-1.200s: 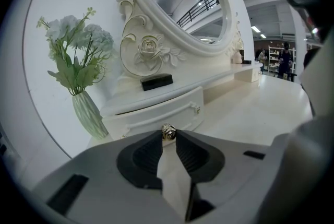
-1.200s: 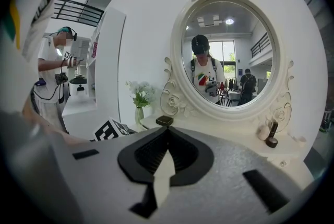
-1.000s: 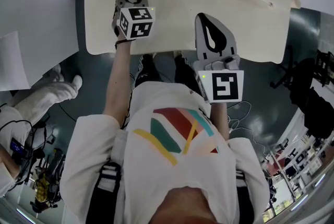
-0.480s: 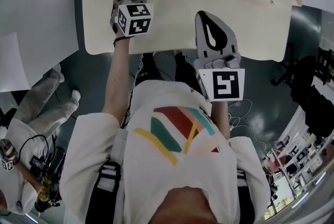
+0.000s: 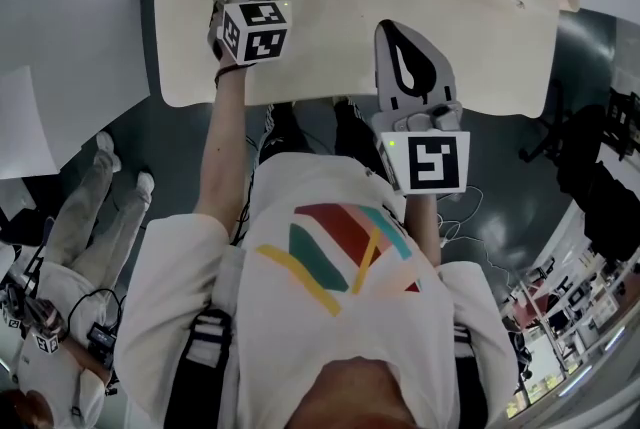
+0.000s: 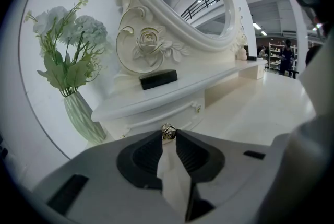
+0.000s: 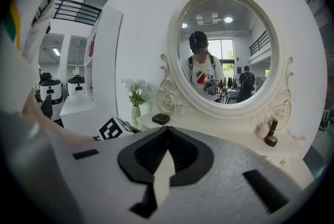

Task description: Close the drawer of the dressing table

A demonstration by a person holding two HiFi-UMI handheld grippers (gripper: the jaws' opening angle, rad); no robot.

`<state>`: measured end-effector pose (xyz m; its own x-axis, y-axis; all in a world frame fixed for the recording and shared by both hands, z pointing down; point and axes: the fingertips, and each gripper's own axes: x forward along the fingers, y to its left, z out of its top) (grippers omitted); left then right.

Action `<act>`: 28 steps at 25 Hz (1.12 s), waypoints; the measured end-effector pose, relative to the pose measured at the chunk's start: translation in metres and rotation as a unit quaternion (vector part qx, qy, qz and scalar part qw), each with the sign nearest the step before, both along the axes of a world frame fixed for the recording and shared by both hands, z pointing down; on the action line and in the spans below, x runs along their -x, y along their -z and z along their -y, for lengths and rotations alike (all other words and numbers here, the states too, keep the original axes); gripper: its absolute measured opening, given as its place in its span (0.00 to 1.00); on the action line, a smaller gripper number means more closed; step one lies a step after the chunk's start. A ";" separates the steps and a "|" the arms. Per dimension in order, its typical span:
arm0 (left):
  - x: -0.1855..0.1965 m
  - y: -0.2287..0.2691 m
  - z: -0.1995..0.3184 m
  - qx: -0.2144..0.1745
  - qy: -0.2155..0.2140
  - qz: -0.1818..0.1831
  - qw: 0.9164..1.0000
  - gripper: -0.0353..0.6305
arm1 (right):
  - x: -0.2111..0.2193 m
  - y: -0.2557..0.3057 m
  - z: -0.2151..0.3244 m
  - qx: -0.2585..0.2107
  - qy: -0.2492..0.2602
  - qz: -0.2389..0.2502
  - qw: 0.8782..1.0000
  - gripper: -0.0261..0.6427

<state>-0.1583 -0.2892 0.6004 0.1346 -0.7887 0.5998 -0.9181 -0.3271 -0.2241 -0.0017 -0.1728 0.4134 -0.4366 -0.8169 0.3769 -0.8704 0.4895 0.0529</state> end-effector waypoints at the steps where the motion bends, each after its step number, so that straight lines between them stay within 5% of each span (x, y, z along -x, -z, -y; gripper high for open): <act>1: 0.000 0.000 0.001 0.000 0.000 0.001 1.000 0.16 | 0.000 -0.001 0.000 0.002 -0.001 0.000 1.000 0.04; 28: 0.001 -0.001 0.011 -0.004 0.001 0.005 1.000 0.17 | 0.001 -0.003 -0.004 0.000 0.004 -0.010 1.000 0.04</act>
<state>-0.1597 -0.3007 0.6010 0.1270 -0.7940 0.5945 -0.9166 -0.3230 -0.2355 -0.0023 -0.1685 0.4165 -0.4357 -0.8129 0.3866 -0.8649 0.4970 0.0705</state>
